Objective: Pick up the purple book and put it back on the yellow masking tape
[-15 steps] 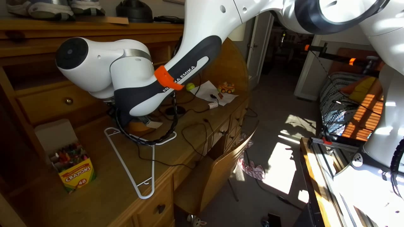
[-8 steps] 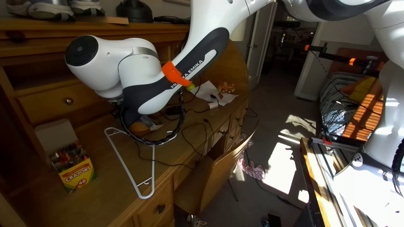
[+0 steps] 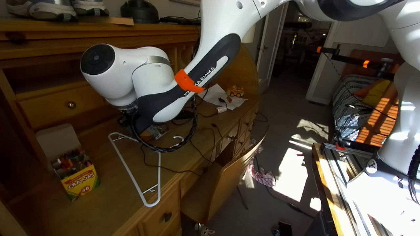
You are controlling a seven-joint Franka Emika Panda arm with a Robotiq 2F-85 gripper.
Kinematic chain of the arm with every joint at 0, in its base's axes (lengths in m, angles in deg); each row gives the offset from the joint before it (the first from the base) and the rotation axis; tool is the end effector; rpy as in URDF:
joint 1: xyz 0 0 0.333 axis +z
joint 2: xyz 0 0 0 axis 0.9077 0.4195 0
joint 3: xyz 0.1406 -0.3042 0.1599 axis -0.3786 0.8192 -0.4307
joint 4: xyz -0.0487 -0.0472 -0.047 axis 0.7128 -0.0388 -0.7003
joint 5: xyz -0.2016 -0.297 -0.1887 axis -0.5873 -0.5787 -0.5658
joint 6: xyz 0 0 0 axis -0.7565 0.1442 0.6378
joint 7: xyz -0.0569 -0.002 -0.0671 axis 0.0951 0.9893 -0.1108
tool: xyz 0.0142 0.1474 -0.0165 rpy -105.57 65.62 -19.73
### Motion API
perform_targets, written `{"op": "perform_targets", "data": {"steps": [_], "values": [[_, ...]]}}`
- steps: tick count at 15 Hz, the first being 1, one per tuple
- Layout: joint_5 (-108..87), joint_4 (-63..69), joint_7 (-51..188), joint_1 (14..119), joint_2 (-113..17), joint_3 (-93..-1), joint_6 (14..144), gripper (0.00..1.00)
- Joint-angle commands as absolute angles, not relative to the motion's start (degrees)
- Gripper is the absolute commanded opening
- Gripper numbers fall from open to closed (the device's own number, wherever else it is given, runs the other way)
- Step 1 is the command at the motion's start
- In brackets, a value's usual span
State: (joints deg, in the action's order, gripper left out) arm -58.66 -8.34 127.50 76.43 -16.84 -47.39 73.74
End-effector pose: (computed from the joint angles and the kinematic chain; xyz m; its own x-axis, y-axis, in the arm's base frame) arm 0.7928 0.0711 0.2093 0.8528 -0.1960 0.4841 -0.4371 -0.7751 0.4562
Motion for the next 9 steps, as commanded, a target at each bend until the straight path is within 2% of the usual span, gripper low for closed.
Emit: {"op": "perform_targets", "data": {"steps": [1, 2, 4, 9], "values": [[-59.60, -5.91, 128.60, 77.00, -16.68, -45.13, 77.44, 0.23], [-59.32, -5.64, 127.51, 76.91, -16.62, -45.06, 77.37, 0.22], [-59.25, -5.18, 127.50, 77.03, -16.65, -44.70, 77.57, 0.06], [-60.03, -4.28, 128.91, 78.26, -17.85, -43.86, 76.98, 0.07]]}}
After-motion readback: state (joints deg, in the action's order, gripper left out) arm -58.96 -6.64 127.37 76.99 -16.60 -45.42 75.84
